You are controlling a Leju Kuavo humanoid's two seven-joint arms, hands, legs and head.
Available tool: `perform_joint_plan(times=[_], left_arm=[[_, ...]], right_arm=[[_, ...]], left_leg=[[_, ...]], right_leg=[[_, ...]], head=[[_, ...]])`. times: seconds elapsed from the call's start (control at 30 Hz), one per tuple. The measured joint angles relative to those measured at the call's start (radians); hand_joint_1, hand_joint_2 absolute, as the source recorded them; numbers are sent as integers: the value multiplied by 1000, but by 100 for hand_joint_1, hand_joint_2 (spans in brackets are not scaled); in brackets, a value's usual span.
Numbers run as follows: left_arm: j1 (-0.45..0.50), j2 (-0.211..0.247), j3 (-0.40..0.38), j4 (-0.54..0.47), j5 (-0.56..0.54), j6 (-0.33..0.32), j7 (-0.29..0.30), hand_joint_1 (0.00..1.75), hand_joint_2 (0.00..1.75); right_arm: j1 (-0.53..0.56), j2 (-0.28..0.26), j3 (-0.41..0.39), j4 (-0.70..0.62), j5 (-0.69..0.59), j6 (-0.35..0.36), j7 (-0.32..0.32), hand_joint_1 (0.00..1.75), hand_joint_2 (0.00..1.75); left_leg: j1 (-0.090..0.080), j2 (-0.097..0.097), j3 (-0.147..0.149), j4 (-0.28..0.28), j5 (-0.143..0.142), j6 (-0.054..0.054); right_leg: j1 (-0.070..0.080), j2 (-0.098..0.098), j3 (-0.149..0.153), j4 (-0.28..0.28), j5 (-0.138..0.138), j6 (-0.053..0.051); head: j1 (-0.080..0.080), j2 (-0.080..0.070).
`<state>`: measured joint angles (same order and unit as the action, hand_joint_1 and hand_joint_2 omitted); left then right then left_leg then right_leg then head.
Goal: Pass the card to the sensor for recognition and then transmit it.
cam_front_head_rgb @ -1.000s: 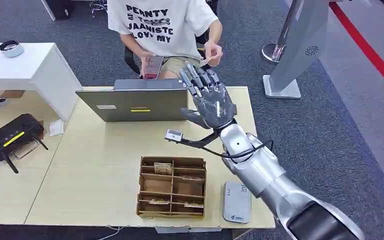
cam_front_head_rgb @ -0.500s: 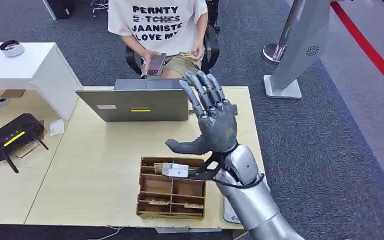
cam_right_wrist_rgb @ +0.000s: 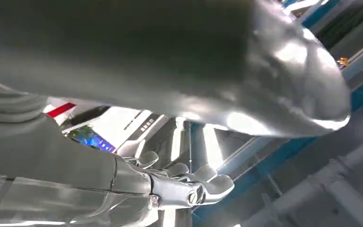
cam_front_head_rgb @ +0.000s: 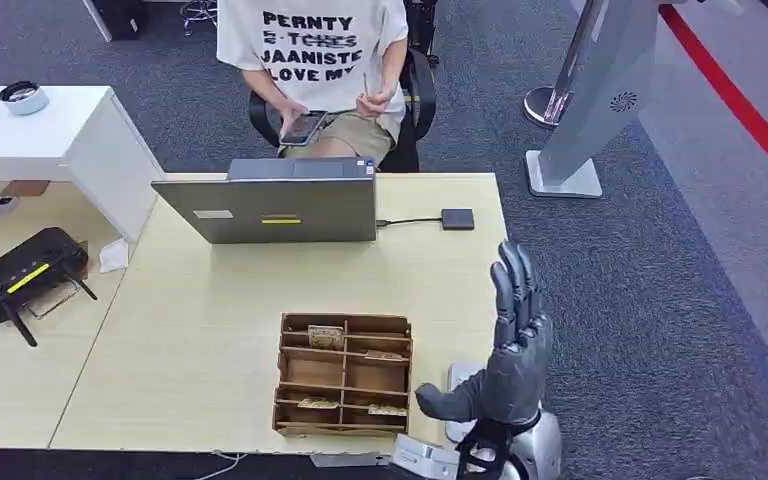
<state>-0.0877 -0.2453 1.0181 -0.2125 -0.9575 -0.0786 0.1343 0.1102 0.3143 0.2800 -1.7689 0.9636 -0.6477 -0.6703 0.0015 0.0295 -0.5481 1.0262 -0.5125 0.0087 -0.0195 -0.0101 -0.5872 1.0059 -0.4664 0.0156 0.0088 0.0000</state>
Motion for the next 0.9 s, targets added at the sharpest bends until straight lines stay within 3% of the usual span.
perform_joint_plan(times=[0.17,0.2,0.53,0.63,0.67,0.7,0.73,0.77,0.9], left_arm=[[0,0,17,0,16,7,0,0,0],[0,0,24,0,19,7,1,0,0],[0,1,55,0,19,21,3,0,0],[-1,1,56,0,20,21,1,0,0],[-1,1,56,0,20,19,1,0,0],[-1,1,56,0,20,18,1,0,0],[-1,1,56,0,19,16,1,0,0],[-1,1,56,0,19,15,1,0,0],[-1,1,56,0,11,12,4,0,0]], right_arm=[[45,0,-11,-11,24,0,31,0,0],[60,-2,-13,-11,22,0,38,0,175],[103,-50,12,32,121,0,159,0,175],[85,-85,48,62,147,0,250,0,175],[74,-103,67,80,160,0,295,26,175],[62,-116,86,98,171,0,322,148,175],[52,-129,106,117,180,0,344,154,175],[36,-140,127,140,185,0,369,175,175],[-33,-190,222,240,191,0,465,175,175]], left_leg=[[0,0,0,0,0,0],[0,0,0,0,0,0],[0,0,0,0,0,0],[0,0,0,0,0,0],[0,0,0,0,0,0],[0,1,0,0,0,0],[0,1,0,0,0,0],[0,1,0,0,0,0],[0,1,1,0,0,0]], right_leg=[[0,0,0,0,0,0],[0,0,0,0,0,0],[0,0,0,0,0,0],[0,0,1,0,0,0],[0,0,1,0,0,0],[0,0,1,0,0,0],[0,0,1,0,0,0],[0,1,1,0,0,0],[0,1,1,0,0,0]], head=[[0,0],[0,0],[0,0],[0,0],[0,0],[0,0],[0,0],[0,0],[0,0]])
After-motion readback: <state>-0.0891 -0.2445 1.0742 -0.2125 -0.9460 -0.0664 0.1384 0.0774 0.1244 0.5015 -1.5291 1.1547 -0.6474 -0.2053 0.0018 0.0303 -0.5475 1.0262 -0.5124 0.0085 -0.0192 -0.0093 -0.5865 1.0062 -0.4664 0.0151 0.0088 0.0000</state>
